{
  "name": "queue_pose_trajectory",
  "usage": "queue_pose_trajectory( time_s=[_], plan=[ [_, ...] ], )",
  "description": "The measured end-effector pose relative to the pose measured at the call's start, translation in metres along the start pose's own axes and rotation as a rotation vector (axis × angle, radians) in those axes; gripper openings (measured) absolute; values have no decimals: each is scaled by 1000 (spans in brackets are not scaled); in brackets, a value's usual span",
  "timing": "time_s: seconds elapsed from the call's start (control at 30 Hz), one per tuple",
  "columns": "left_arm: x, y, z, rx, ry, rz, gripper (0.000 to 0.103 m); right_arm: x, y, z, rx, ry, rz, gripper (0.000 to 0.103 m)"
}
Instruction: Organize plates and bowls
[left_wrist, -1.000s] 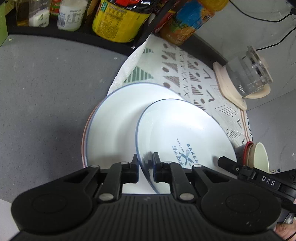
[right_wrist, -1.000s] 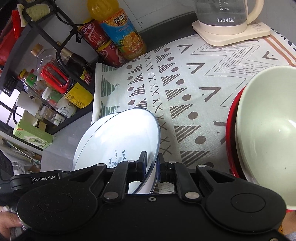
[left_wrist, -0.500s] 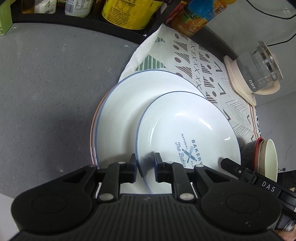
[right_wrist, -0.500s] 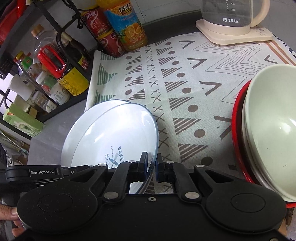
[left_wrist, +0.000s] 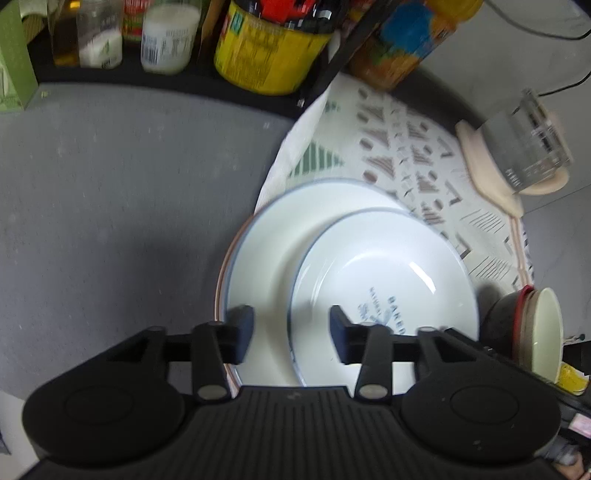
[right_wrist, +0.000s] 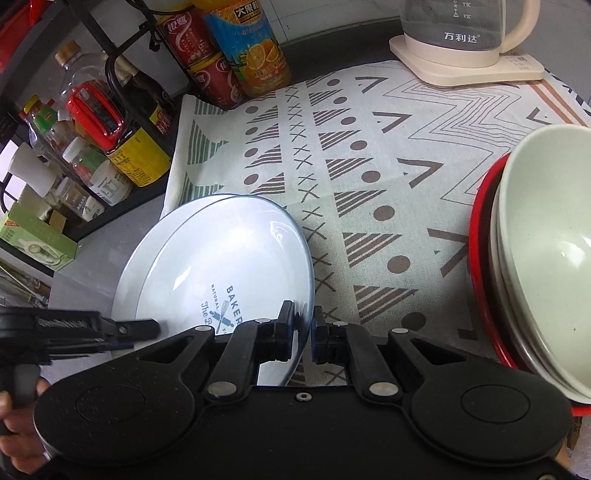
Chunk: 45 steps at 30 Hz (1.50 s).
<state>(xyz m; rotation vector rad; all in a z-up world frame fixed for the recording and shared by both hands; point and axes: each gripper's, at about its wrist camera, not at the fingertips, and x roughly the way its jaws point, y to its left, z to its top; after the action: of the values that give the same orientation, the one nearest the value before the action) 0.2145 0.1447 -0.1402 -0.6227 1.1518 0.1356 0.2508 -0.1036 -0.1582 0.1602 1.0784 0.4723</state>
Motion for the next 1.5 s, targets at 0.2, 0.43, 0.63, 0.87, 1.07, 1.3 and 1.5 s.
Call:
queue_pose_trajectory(
  time_s=[0.2, 0.43, 0.63, 0.87, 1.07, 1.3, 1.5],
  plan=[
    [-15, 3, 1, 11, -54, 16, 52, 2, 0, 1, 10, -3, -6, 9],
    [-6, 15, 2, -15, -41, 56, 61, 8, 6, 1, -8, 15, -22, 12],
    [6, 14, -1, -13, -49, 64, 60, 12, 8, 0, -16, 25, -27, 15],
    [11, 16, 0, -29, -59, 73, 39, 17, 9, -2, 0, 46, -20, 17],
    [8, 21, -3, -39, -68, 49, 36, 18, 8, -1, 9, 46, -16, 19],
    [5, 24, -3, -47, -72, 48, 30, 20, 13, 0, 0, 51, -29, 24],
    [5, 20, 0, -22, -54, 68, 30, 19, 15, -1, 5, 46, -37, 27]
  ],
)
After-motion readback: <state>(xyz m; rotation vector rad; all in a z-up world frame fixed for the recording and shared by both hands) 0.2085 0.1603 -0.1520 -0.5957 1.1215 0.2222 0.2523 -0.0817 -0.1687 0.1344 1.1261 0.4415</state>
